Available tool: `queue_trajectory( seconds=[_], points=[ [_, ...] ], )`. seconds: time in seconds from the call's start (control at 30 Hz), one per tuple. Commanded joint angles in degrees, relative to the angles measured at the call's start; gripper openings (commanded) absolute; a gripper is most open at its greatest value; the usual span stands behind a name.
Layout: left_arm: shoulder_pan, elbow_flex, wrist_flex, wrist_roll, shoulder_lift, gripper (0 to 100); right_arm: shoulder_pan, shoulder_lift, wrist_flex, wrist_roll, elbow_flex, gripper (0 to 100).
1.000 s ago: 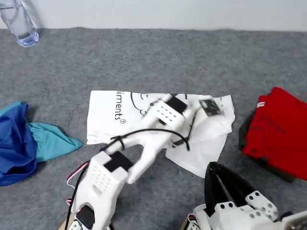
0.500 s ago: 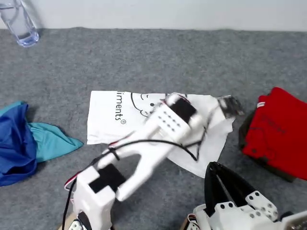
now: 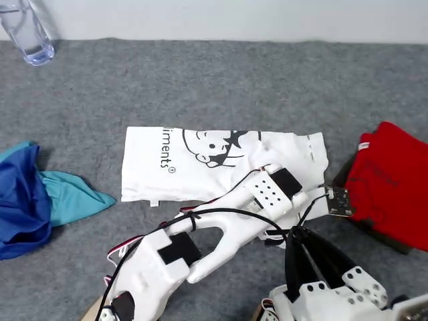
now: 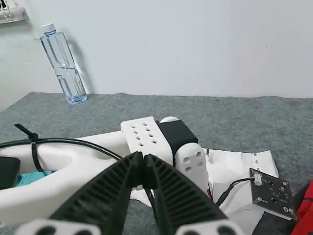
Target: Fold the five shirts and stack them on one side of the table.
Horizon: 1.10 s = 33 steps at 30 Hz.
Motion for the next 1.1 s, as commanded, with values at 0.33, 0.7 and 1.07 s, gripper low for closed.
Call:
queue_trajectory(
  seconds=[0.33, 0.7, 1.07],
  points=[
    [0.1, -5.3, -5.1, 3.1, 7.2, 17, -0.6, 0.3, 0.5, 0.6, -0.3, 1.2],
    [4.2, -9.5, 1.7, 0.8, 6.4, 1, -0.6, 0.3, 0.6, 0.6, -0.3, 0.9],
    [1.5, -15.3, 1.4, 0.7, 1.6, 1, -0.6, 0.3, 0.6, 0.6, -0.3, 0.9]
  ],
)
